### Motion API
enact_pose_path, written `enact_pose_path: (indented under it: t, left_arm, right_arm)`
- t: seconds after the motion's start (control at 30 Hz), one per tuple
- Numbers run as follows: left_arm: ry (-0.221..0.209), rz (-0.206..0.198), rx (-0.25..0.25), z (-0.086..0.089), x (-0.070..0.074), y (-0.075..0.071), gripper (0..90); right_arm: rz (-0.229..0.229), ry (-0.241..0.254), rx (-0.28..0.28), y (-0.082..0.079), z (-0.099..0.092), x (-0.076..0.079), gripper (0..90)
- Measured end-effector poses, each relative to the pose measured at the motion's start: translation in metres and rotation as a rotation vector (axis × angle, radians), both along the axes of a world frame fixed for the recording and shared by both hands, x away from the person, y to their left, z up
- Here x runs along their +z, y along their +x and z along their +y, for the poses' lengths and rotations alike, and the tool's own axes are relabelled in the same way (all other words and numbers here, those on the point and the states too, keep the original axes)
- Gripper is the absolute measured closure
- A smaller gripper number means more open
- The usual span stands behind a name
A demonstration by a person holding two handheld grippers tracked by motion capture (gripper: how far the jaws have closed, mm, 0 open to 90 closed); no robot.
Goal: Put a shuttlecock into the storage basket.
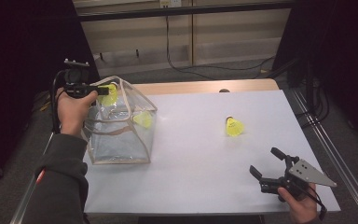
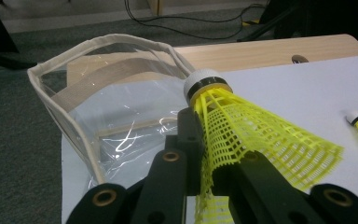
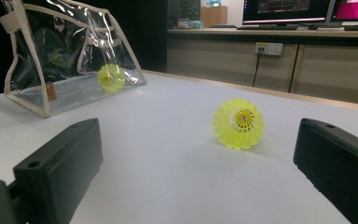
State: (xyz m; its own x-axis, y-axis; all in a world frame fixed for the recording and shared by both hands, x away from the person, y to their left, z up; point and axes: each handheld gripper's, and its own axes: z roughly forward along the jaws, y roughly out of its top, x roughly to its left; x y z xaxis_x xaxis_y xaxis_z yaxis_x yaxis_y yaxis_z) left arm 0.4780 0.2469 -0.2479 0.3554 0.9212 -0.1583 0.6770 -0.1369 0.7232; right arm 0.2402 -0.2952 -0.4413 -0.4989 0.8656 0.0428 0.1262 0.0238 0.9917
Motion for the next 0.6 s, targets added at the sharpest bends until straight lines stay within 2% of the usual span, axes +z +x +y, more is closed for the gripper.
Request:
enact_pose_path:
  t: [0.33, 0.6]
  left_arm:
    - [0.014, 0.004, 0.012, 0.0029, -0.0021, 0.0022, 86.9]
    - [0.009, 0.012, 0.024, 0.0011, -0.0072, 0.0046, 86.9]
  right_arm:
    - [0.002, 0.002, 0.001, -0.0001, 0.0003, 0.0, 1.2]
    - [0.001, 0.002, 0.002, 0.0, 0.0004, 0.0, 1.2]
